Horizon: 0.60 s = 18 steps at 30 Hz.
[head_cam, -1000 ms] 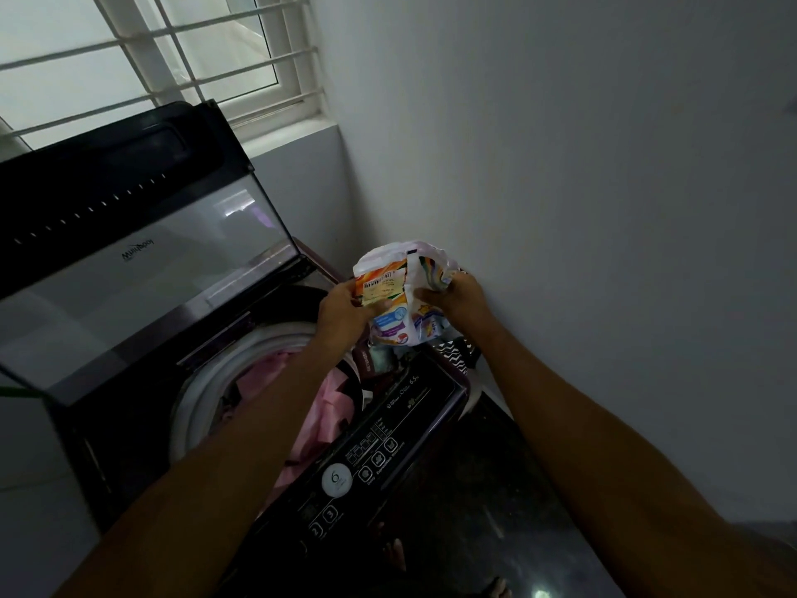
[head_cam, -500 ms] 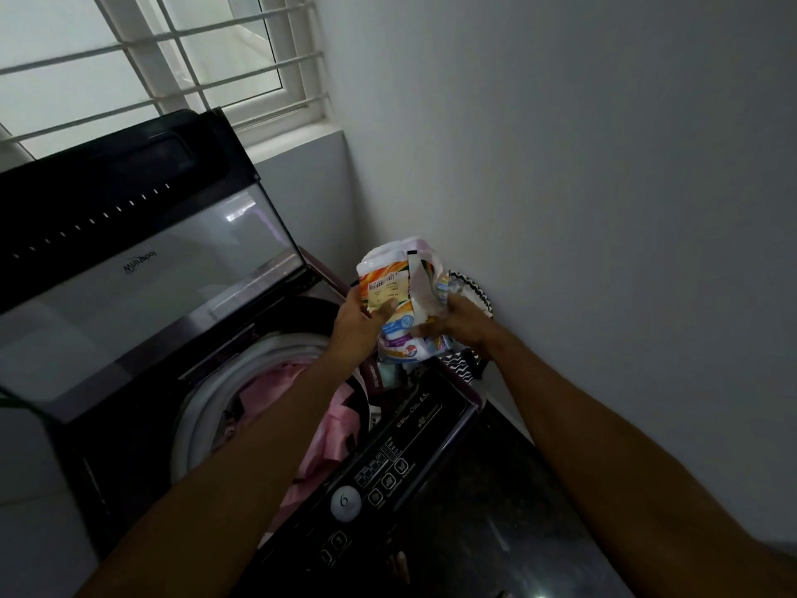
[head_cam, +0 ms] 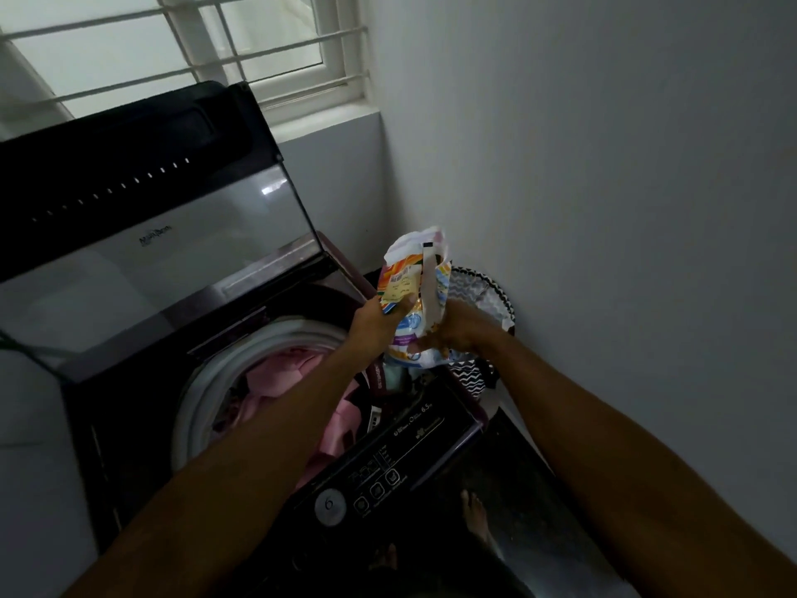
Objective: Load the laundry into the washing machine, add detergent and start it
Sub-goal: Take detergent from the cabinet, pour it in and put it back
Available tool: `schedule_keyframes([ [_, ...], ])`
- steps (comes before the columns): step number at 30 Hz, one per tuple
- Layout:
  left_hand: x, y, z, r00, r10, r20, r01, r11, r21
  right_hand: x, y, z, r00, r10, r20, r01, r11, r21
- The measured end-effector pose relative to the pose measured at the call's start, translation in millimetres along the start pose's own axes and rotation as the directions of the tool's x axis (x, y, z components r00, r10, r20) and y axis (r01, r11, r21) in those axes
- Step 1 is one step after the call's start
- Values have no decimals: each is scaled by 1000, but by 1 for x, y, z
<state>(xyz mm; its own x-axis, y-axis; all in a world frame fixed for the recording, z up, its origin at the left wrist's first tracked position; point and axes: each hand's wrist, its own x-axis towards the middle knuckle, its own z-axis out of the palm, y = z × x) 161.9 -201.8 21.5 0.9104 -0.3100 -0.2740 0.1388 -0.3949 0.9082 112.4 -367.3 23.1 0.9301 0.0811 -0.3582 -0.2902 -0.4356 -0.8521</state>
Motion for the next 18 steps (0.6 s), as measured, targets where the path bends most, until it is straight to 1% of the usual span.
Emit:
schedule_keyframes([
  [3,7,5,-2,995,-30,-95,21,995,-96,19,4,-6,1000,-18,-13,19,996,90],
  [6,11,11,-11,986,-58,-157,32,986,-162,37,-6,-15,997,-79,20,75,987,145],
  [8,12,22,-19,976,-48,-211,6,980,-197,45,-23,-21,994,-105,36,97,979,178],
  [11,9,49,-38,952,-5,-307,-68,972,-224,61,-52,-27,978,-180,102,158,967,198],
  [14,2,64,-69,912,26,-410,-106,979,-173,74,-84,-23,948,-285,143,256,947,193],
  [16,-7,68,-94,861,43,-508,-100,991,-86,82,-107,-16,922,-354,154,325,928,183],
  [18,-30,77,-118,789,57,-612,-74,997,-3,83,-137,-2,894,-409,184,387,910,146],
])
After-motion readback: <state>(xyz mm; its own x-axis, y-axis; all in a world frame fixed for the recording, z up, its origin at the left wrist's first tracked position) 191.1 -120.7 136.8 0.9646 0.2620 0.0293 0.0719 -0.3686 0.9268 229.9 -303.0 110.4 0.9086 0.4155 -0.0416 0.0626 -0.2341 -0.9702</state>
